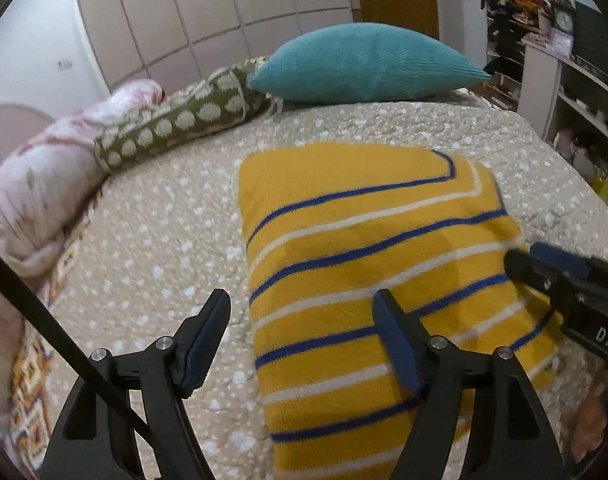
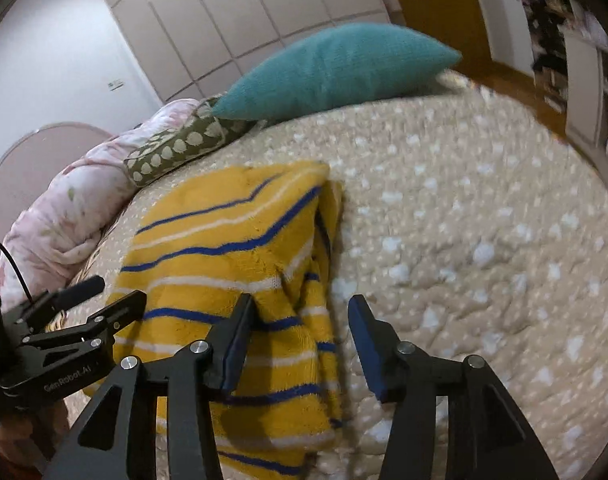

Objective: Fold small clothes

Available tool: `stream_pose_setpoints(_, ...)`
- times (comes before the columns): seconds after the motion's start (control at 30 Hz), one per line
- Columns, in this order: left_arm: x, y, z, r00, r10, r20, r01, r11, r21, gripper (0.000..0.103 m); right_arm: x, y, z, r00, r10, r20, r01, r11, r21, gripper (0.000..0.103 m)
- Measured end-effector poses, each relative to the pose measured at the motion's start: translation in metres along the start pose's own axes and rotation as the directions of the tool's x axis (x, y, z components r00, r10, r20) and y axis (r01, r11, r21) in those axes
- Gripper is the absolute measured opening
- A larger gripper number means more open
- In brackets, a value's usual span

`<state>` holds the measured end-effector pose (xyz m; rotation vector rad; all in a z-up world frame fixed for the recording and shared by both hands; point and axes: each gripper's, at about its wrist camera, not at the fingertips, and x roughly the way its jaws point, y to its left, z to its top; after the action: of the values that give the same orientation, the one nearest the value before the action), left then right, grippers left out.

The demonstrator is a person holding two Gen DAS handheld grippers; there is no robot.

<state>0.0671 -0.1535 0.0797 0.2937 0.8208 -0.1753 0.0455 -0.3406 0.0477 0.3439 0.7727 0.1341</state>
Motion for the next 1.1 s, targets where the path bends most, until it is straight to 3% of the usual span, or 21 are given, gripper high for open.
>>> stream_pose_setpoints(0.2,-0.030,0.004,-0.006,0.999,0.016,0.041,-0.015,1.000,-0.014,0.072,-0.031,0.001,0.000,0.986,-0.038,0.164,0.039,0.999,-0.006,0.055)
stream_pose_setpoints(0.43,-0.015,-0.004,-0.024,0.999,0.017,-0.047,-0.017,1.000,0.003,0.072,-0.030,0.014,-0.003,0.995,0.058,0.082,-0.056,0.998,-0.028,0.050)
stream_pose_setpoints(0.6,-0.012,-0.008,-0.037,0.996,0.018,-0.086,-0.015,0.999,0.028,0.072,0.001,0.031,-0.019,0.998,-0.048,-0.049,0.042,0.993,-0.115,0.052)
stream_pose_setpoints(0.73,-0.025,-0.004,-0.040,0.998,0.015,-0.064,-0.012,0.999,0.040,0.072,-0.001,0.022,-0.015,0.999,-0.010,-0.052,0.006,0.997,-0.075,0.054)
stream_pose_setpoints(0.87,-0.044,0.004,-0.039,0.998,0.056,-0.002,-0.056,0.998,0.035,0.072,-0.012,0.002,-0.007,0.999,0.049,0.001,-0.049,0.999,0.008,0.054)
stream_pose_setpoints(1.1,-0.063,0.018,-0.033,0.993,0.098,0.071,-0.100,0.995,0.023,0.072,-0.019,-0.010,0.001,0.998,0.042,0.041,-0.045,0.997,0.059,0.057)
